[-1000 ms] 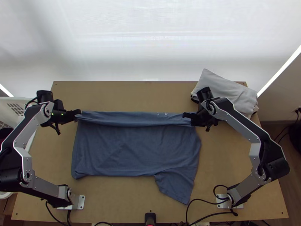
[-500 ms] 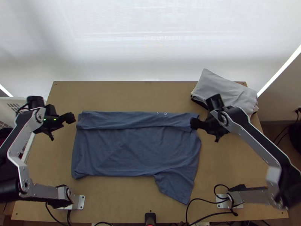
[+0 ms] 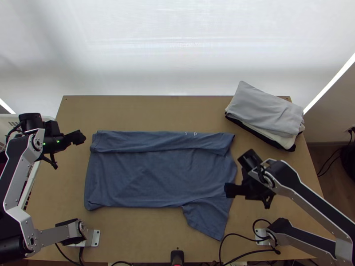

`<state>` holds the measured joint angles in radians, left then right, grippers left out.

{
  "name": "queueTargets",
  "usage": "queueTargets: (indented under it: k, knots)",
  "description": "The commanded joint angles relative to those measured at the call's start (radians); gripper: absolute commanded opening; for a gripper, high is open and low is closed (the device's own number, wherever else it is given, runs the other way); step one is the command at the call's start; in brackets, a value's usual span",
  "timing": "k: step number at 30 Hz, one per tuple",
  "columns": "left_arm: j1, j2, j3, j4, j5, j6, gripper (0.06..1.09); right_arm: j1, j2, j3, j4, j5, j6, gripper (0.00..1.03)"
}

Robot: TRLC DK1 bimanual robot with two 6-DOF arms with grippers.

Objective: Fold the t-shirt

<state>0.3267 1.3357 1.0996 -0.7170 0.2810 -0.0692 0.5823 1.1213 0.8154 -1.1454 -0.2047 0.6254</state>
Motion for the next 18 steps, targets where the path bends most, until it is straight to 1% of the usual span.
queueTargets:
  k: [1, 3, 6, 8, 12, 14, 15, 18]
  knots:
    - [0.000, -0.021, 0.000, -0.015, 0.010, 0.022, 0.99, 0.008, -0.031, -0.090, 0.003, -0.022, 0.017, 0.90]
    - [0.000, -0.024, 0.005, -0.027, 0.012, 0.031, 0.99, 0.008, -0.032, -0.125, 0.035, -0.032, 0.016, 0.90]
    - [0.000, -0.033, 0.002, -0.036, 0.010, 0.039, 0.99, 0.007, -0.026, -0.168, 0.104, -0.047, 0.013, 0.78]
    - [0.005, -0.038, 0.000, -0.042, 0.010, 0.045, 0.99, 0.008, -0.014, -0.190, 0.139, -0.078, 0.004, 0.78]
    - [0.009, -0.043, -0.006, -0.045, 0.006, 0.057, 0.99, 0.033, 0.034, -0.196, 0.177, -0.088, -0.013, 0.77]
    - [0.009, -0.041, -0.009, -0.045, 0.003, 0.058, 0.99, 0.033, 0.055, -0.199, 0.211, -0.088, -0.038, 0.60]
    - [0.009, -0.041, -0.007, -0.047, 0.003, 0.058, 0.99, 0.028, 0.067, -0.202, 0.227, -0.087, -0.047, 0.56]
    - [0.009, -0.047, -0.004, -0.052, 0.000, 0.065, 0.99, 0.030, 0.090, -0.205, 0.230, -0.088, -0.058, 0.56]
